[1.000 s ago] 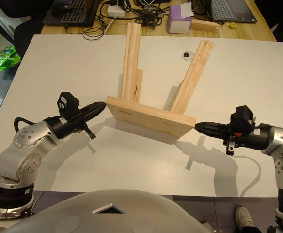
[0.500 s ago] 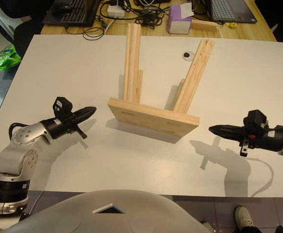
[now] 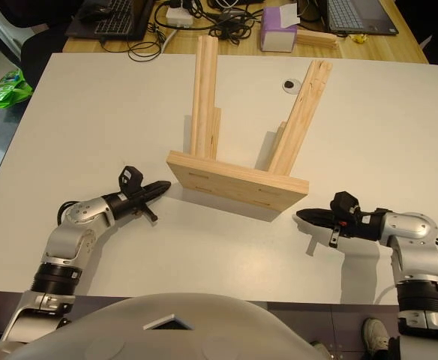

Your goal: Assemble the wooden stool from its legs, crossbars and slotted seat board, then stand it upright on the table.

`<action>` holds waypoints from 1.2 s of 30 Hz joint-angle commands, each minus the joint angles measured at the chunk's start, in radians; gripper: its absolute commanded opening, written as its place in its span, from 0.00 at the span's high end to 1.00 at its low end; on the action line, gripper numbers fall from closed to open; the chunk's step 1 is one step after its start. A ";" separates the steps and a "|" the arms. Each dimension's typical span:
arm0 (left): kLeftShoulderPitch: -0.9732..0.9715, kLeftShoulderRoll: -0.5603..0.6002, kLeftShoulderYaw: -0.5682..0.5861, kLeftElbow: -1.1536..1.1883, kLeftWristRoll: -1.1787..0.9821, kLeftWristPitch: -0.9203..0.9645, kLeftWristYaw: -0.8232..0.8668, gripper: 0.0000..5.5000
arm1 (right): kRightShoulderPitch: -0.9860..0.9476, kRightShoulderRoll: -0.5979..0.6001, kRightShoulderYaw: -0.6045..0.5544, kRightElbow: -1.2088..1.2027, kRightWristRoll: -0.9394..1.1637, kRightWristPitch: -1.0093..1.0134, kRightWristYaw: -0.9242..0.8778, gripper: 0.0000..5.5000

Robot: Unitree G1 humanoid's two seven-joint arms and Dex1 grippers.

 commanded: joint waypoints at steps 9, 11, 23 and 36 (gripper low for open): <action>-0.031 -0.056 -0.048 0.030 0.039 -0.025 0.004 0.99 | -0.072 0.039 0.051 0.132 -0.060 -0.098 -0.059 1.00; -0.030 -0.064 -0.055 0.024 0.041 -0.022 0.006 0.99 | -0.081 0.044 0.055 0.145 -0.065 -0.112 -0.072 1.00; -0.030 -0.086 -0.067 0.016 0.045 -0.019 0.006 0.99 | -0.118 0.070 0.117 0.150 -0.078 -0.128 -0.065 1.00; 0.005 -0.082 -0.074 -0.029 0.044 0.003 0.004 0.99 | -0.099 0.045 0.104 0.146 -0.064 -0.134 -0.060 1.00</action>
